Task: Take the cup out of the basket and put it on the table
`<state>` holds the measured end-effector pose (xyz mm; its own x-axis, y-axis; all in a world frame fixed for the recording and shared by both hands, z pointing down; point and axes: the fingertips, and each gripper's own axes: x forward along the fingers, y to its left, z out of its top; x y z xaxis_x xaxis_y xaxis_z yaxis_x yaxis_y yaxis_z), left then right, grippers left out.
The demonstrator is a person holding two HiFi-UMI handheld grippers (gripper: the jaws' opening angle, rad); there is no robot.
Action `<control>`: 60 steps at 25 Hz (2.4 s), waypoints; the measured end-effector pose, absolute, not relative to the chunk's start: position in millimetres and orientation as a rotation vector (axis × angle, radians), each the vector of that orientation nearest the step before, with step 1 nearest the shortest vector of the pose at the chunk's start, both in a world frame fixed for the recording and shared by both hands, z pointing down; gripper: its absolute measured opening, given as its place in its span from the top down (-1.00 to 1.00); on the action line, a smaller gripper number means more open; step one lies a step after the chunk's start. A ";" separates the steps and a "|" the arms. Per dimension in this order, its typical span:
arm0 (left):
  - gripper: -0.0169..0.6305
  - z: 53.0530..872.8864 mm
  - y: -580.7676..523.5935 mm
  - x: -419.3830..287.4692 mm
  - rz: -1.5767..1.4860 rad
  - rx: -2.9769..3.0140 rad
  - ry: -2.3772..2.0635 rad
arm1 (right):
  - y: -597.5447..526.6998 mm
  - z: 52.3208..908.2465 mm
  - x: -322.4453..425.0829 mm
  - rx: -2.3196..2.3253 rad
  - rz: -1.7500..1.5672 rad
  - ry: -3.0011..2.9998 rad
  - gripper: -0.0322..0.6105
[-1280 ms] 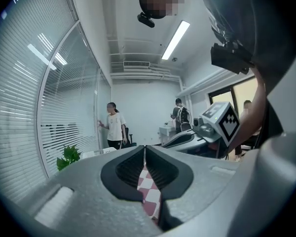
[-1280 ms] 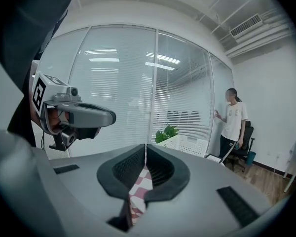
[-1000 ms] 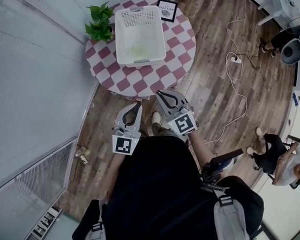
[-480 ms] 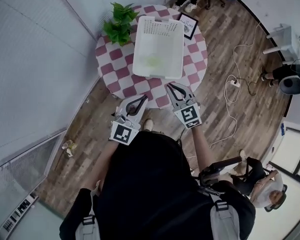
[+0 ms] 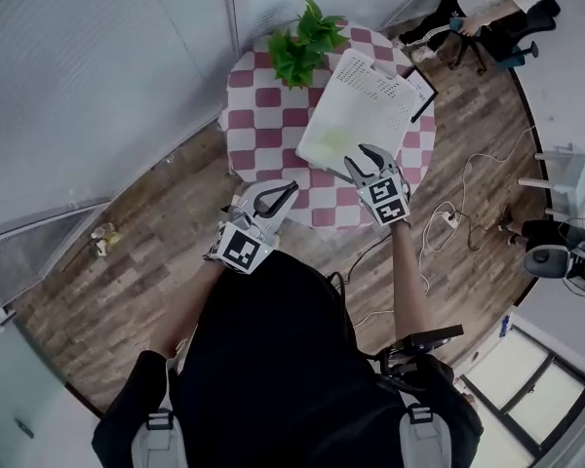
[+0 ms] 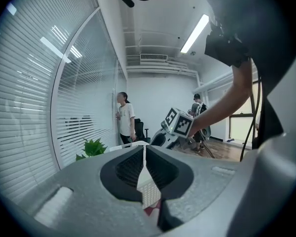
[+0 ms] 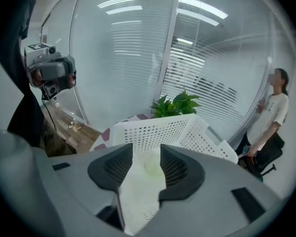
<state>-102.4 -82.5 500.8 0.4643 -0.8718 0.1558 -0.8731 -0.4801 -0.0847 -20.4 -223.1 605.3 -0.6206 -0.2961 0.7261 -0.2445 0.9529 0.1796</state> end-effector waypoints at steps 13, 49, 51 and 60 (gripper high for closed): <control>0.93 515.1 -86.1 -171.4 0.264 2.497 -1.735 | -256.5 721.4 -60.6 0.166 0.257 -1.873 0.10; 0.93 534.8 -95.7 -233.1 0.312 2.369 -1.796 | -282.6 817.3 -56.2 0.387 0.722 -1.475 0.79; 0.93 533.3 -95.8 -232.6 0.310 2.376 -1.795 | -286.2 813.5 -53.3 0.402 0.710 -1.480 0.81; 0.93 532.8 -94.9 -223.7 0.309 2.415 -1.756 | -296.6 799.8 -43.6 0.470 0.721 -1.551 0.83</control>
